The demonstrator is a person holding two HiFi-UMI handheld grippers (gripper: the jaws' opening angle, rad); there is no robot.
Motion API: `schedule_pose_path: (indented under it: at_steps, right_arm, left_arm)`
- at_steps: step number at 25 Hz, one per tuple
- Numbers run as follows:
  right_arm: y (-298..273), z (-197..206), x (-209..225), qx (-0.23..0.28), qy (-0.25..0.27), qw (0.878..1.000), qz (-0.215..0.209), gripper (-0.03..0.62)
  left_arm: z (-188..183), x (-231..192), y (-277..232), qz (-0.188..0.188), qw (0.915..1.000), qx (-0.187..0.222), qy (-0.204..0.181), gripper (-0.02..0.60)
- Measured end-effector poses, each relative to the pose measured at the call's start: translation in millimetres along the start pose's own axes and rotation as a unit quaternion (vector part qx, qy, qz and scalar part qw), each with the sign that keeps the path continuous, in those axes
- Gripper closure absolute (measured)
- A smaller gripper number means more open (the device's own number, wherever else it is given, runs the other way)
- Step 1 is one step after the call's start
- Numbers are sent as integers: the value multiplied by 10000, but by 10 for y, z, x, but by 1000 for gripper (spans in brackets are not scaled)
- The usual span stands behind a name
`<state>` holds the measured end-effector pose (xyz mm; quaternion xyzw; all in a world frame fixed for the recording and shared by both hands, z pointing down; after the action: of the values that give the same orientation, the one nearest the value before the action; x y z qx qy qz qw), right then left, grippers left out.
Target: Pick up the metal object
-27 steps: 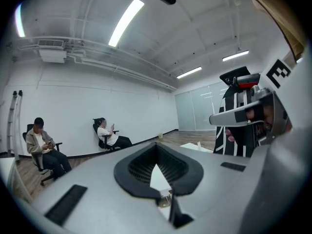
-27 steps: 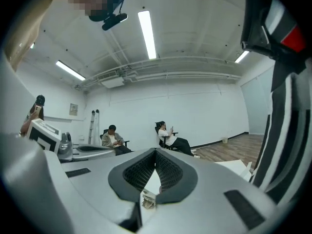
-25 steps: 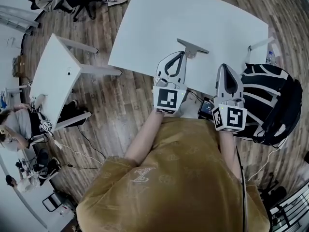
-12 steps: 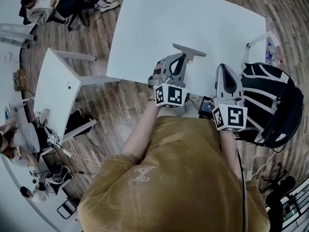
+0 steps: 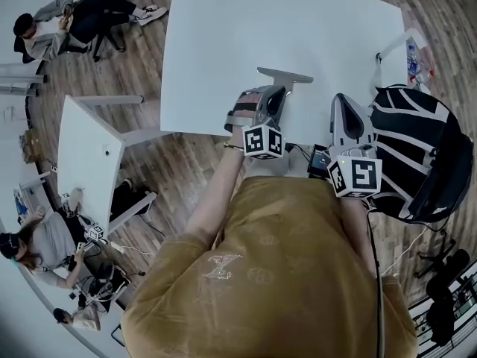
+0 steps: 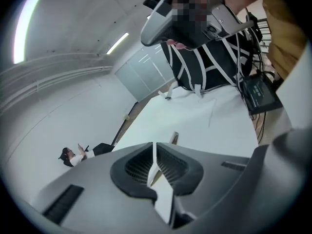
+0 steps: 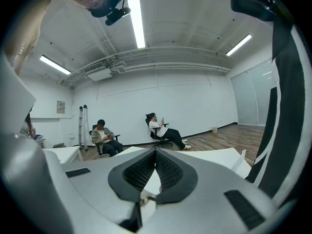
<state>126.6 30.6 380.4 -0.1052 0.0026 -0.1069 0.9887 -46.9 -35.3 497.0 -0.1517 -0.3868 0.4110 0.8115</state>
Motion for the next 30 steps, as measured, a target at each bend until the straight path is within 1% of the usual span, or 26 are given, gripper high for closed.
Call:
schedule_pose_path:
  at_steps: [2,6,10,13,15,20,24,30]
  right_arm:
    - [-21,28,5,-51,-18,10000,17,586]
    - [-82,87,18,-112,-59,9999,2,586]
    - [-98,107,-1,-152,-85,9998,25,588]
    - [-92,121,11,-168,-102,9998,59,586]
    - [-76,152,40,-207,-129,9996,111,586]
    - [-48,207,108,-311,-166,9991,241,588]
    - [-87,213,123,-348,-161,9990,247,586]
    - [-165,219,108,-395,-134,9990,176,586]
  left_arm:
    - [43,38,-57,162,9997,-13,-190,563]
    - [103,107,-134,475,9981,95,-394,487]
    - [236,171,-225,652,9952,-163,-718,453]
    - [313,186,-281,586,9941,-275,-870,449]
    - [332,201,-326,533,9936,-264,-961,449]
    - [365,227,-478,553,9919,-305,-1099,451]
    - [359,204,-558,431,9911,-293,-1226,451]
    - [361,187,-607,289,9916,-250,-1232,455]
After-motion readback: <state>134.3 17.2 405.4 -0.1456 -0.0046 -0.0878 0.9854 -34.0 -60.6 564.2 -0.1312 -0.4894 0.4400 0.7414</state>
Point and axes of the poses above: the fingertips, and each gripper's own axes: y backward along the fingers, x to its right, z out of its underside, the point moved 9 cm from there along y, backward along the fingers, and after that the axes turned 8 degrees about y, right-handed, at the moved point
